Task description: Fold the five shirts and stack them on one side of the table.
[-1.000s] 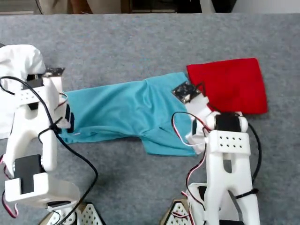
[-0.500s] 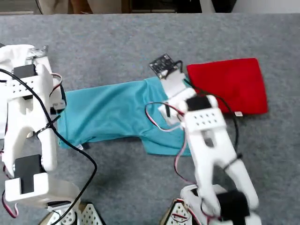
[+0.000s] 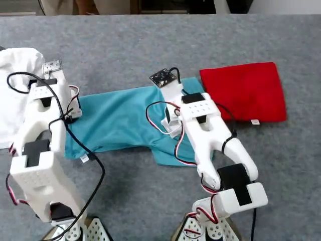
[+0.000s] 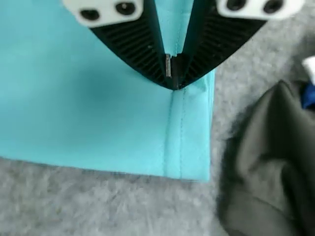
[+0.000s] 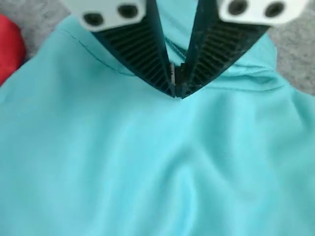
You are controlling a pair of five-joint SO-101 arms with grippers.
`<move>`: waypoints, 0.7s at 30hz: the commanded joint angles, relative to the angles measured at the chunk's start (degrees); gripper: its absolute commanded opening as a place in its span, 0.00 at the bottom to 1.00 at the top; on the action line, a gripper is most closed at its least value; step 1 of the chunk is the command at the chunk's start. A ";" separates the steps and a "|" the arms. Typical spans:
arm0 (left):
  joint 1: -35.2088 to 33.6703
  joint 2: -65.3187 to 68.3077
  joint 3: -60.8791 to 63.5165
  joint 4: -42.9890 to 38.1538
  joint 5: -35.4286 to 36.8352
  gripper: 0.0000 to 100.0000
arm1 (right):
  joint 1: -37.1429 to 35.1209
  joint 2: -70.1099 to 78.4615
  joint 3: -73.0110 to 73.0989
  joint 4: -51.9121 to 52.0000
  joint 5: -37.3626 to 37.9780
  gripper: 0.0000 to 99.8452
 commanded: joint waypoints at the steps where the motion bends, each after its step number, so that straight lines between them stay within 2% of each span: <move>1: 0.00 4.26 -6.77 -0.62 0.53 0.02 | -1.19 -3.65 2.77 0.18 2.20 0.00; 5: 0.00 7.78 -11.87 -0.44 0.53 0.02 | -3.74 -7.25 9.54 0.09 6.68 0.00; 9: 0.00 9.63 -15.65 3.34 0.53 0.02 | -5.58 -13.05 16.92 0.44 11.25 0.00; 15: 0.00 11.91 -18.29 5.19 0.53 0.02 | -5.58 -28.79 25.63 5.10 16.79 0.00; 21: 0.18 12.44 -18.90 5.45 0.53 0.02 | -4.53 -45.14 26.42 9.23 22.68 0.00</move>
